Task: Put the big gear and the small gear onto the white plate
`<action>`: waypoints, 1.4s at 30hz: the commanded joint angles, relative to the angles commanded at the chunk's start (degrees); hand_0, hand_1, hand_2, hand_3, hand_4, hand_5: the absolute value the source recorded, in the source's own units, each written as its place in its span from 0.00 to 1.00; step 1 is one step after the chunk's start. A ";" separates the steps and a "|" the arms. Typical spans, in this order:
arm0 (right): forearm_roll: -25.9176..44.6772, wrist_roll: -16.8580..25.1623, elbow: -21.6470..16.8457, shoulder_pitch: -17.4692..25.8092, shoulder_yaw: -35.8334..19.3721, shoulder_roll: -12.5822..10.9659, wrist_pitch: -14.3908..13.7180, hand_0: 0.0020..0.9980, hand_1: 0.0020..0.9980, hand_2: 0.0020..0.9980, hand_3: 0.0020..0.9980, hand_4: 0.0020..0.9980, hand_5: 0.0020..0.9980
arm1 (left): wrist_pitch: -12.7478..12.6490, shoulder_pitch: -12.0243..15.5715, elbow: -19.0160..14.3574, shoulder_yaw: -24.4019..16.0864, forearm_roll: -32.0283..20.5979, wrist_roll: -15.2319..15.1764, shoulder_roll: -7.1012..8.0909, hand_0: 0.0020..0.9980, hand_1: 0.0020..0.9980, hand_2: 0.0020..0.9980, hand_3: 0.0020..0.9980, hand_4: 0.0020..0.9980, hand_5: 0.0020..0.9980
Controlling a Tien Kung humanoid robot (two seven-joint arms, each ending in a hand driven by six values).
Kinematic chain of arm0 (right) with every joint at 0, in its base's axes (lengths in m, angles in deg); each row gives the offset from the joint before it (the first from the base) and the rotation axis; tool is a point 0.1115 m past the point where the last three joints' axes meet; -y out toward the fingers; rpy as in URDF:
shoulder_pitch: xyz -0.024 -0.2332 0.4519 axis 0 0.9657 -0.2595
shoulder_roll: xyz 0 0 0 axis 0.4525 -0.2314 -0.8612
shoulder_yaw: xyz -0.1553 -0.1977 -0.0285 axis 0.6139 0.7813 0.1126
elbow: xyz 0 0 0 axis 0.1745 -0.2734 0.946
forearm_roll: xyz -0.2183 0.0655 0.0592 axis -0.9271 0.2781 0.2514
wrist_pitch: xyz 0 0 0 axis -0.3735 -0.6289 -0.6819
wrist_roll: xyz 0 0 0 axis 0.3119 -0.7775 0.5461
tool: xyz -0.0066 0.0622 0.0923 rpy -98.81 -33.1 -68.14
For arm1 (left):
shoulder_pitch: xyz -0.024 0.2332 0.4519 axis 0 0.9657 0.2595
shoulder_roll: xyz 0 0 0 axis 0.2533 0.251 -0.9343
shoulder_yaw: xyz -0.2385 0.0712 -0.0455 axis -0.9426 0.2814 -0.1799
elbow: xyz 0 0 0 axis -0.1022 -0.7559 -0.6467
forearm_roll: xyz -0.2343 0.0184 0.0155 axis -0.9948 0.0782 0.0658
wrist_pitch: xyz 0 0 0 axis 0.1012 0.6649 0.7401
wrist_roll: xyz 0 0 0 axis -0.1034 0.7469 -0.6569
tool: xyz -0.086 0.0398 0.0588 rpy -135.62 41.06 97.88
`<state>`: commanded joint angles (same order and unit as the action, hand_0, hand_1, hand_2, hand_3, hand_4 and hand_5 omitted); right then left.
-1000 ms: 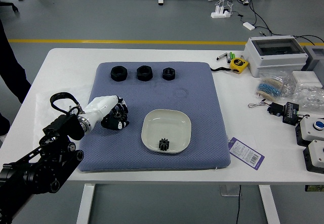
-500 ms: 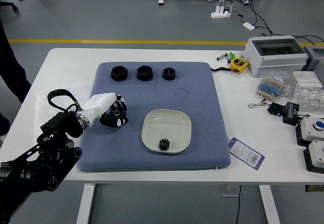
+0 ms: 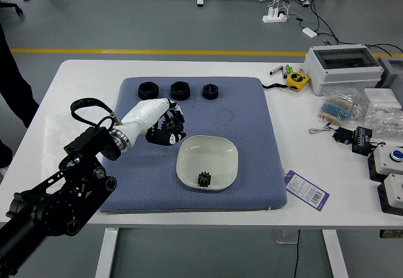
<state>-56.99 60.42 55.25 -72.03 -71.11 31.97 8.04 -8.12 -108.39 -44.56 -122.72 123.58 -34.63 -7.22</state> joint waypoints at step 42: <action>-0.42 0.01 -0.07 -0.03 -0.28 -0.08 -0.29 0.65 0.65 0.74 0.58 0.85 0.68 | -1.72 -5.80 11.53 12.42 -0.68 -2.22 -4.26 0.40 0.51 0.53 0.58 1.00 0.21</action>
<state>-57.41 60.43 55.18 -72.06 -71.39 31.88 7.76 -9.83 -114.19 -33.03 -110.30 122.90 -36.84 -11.48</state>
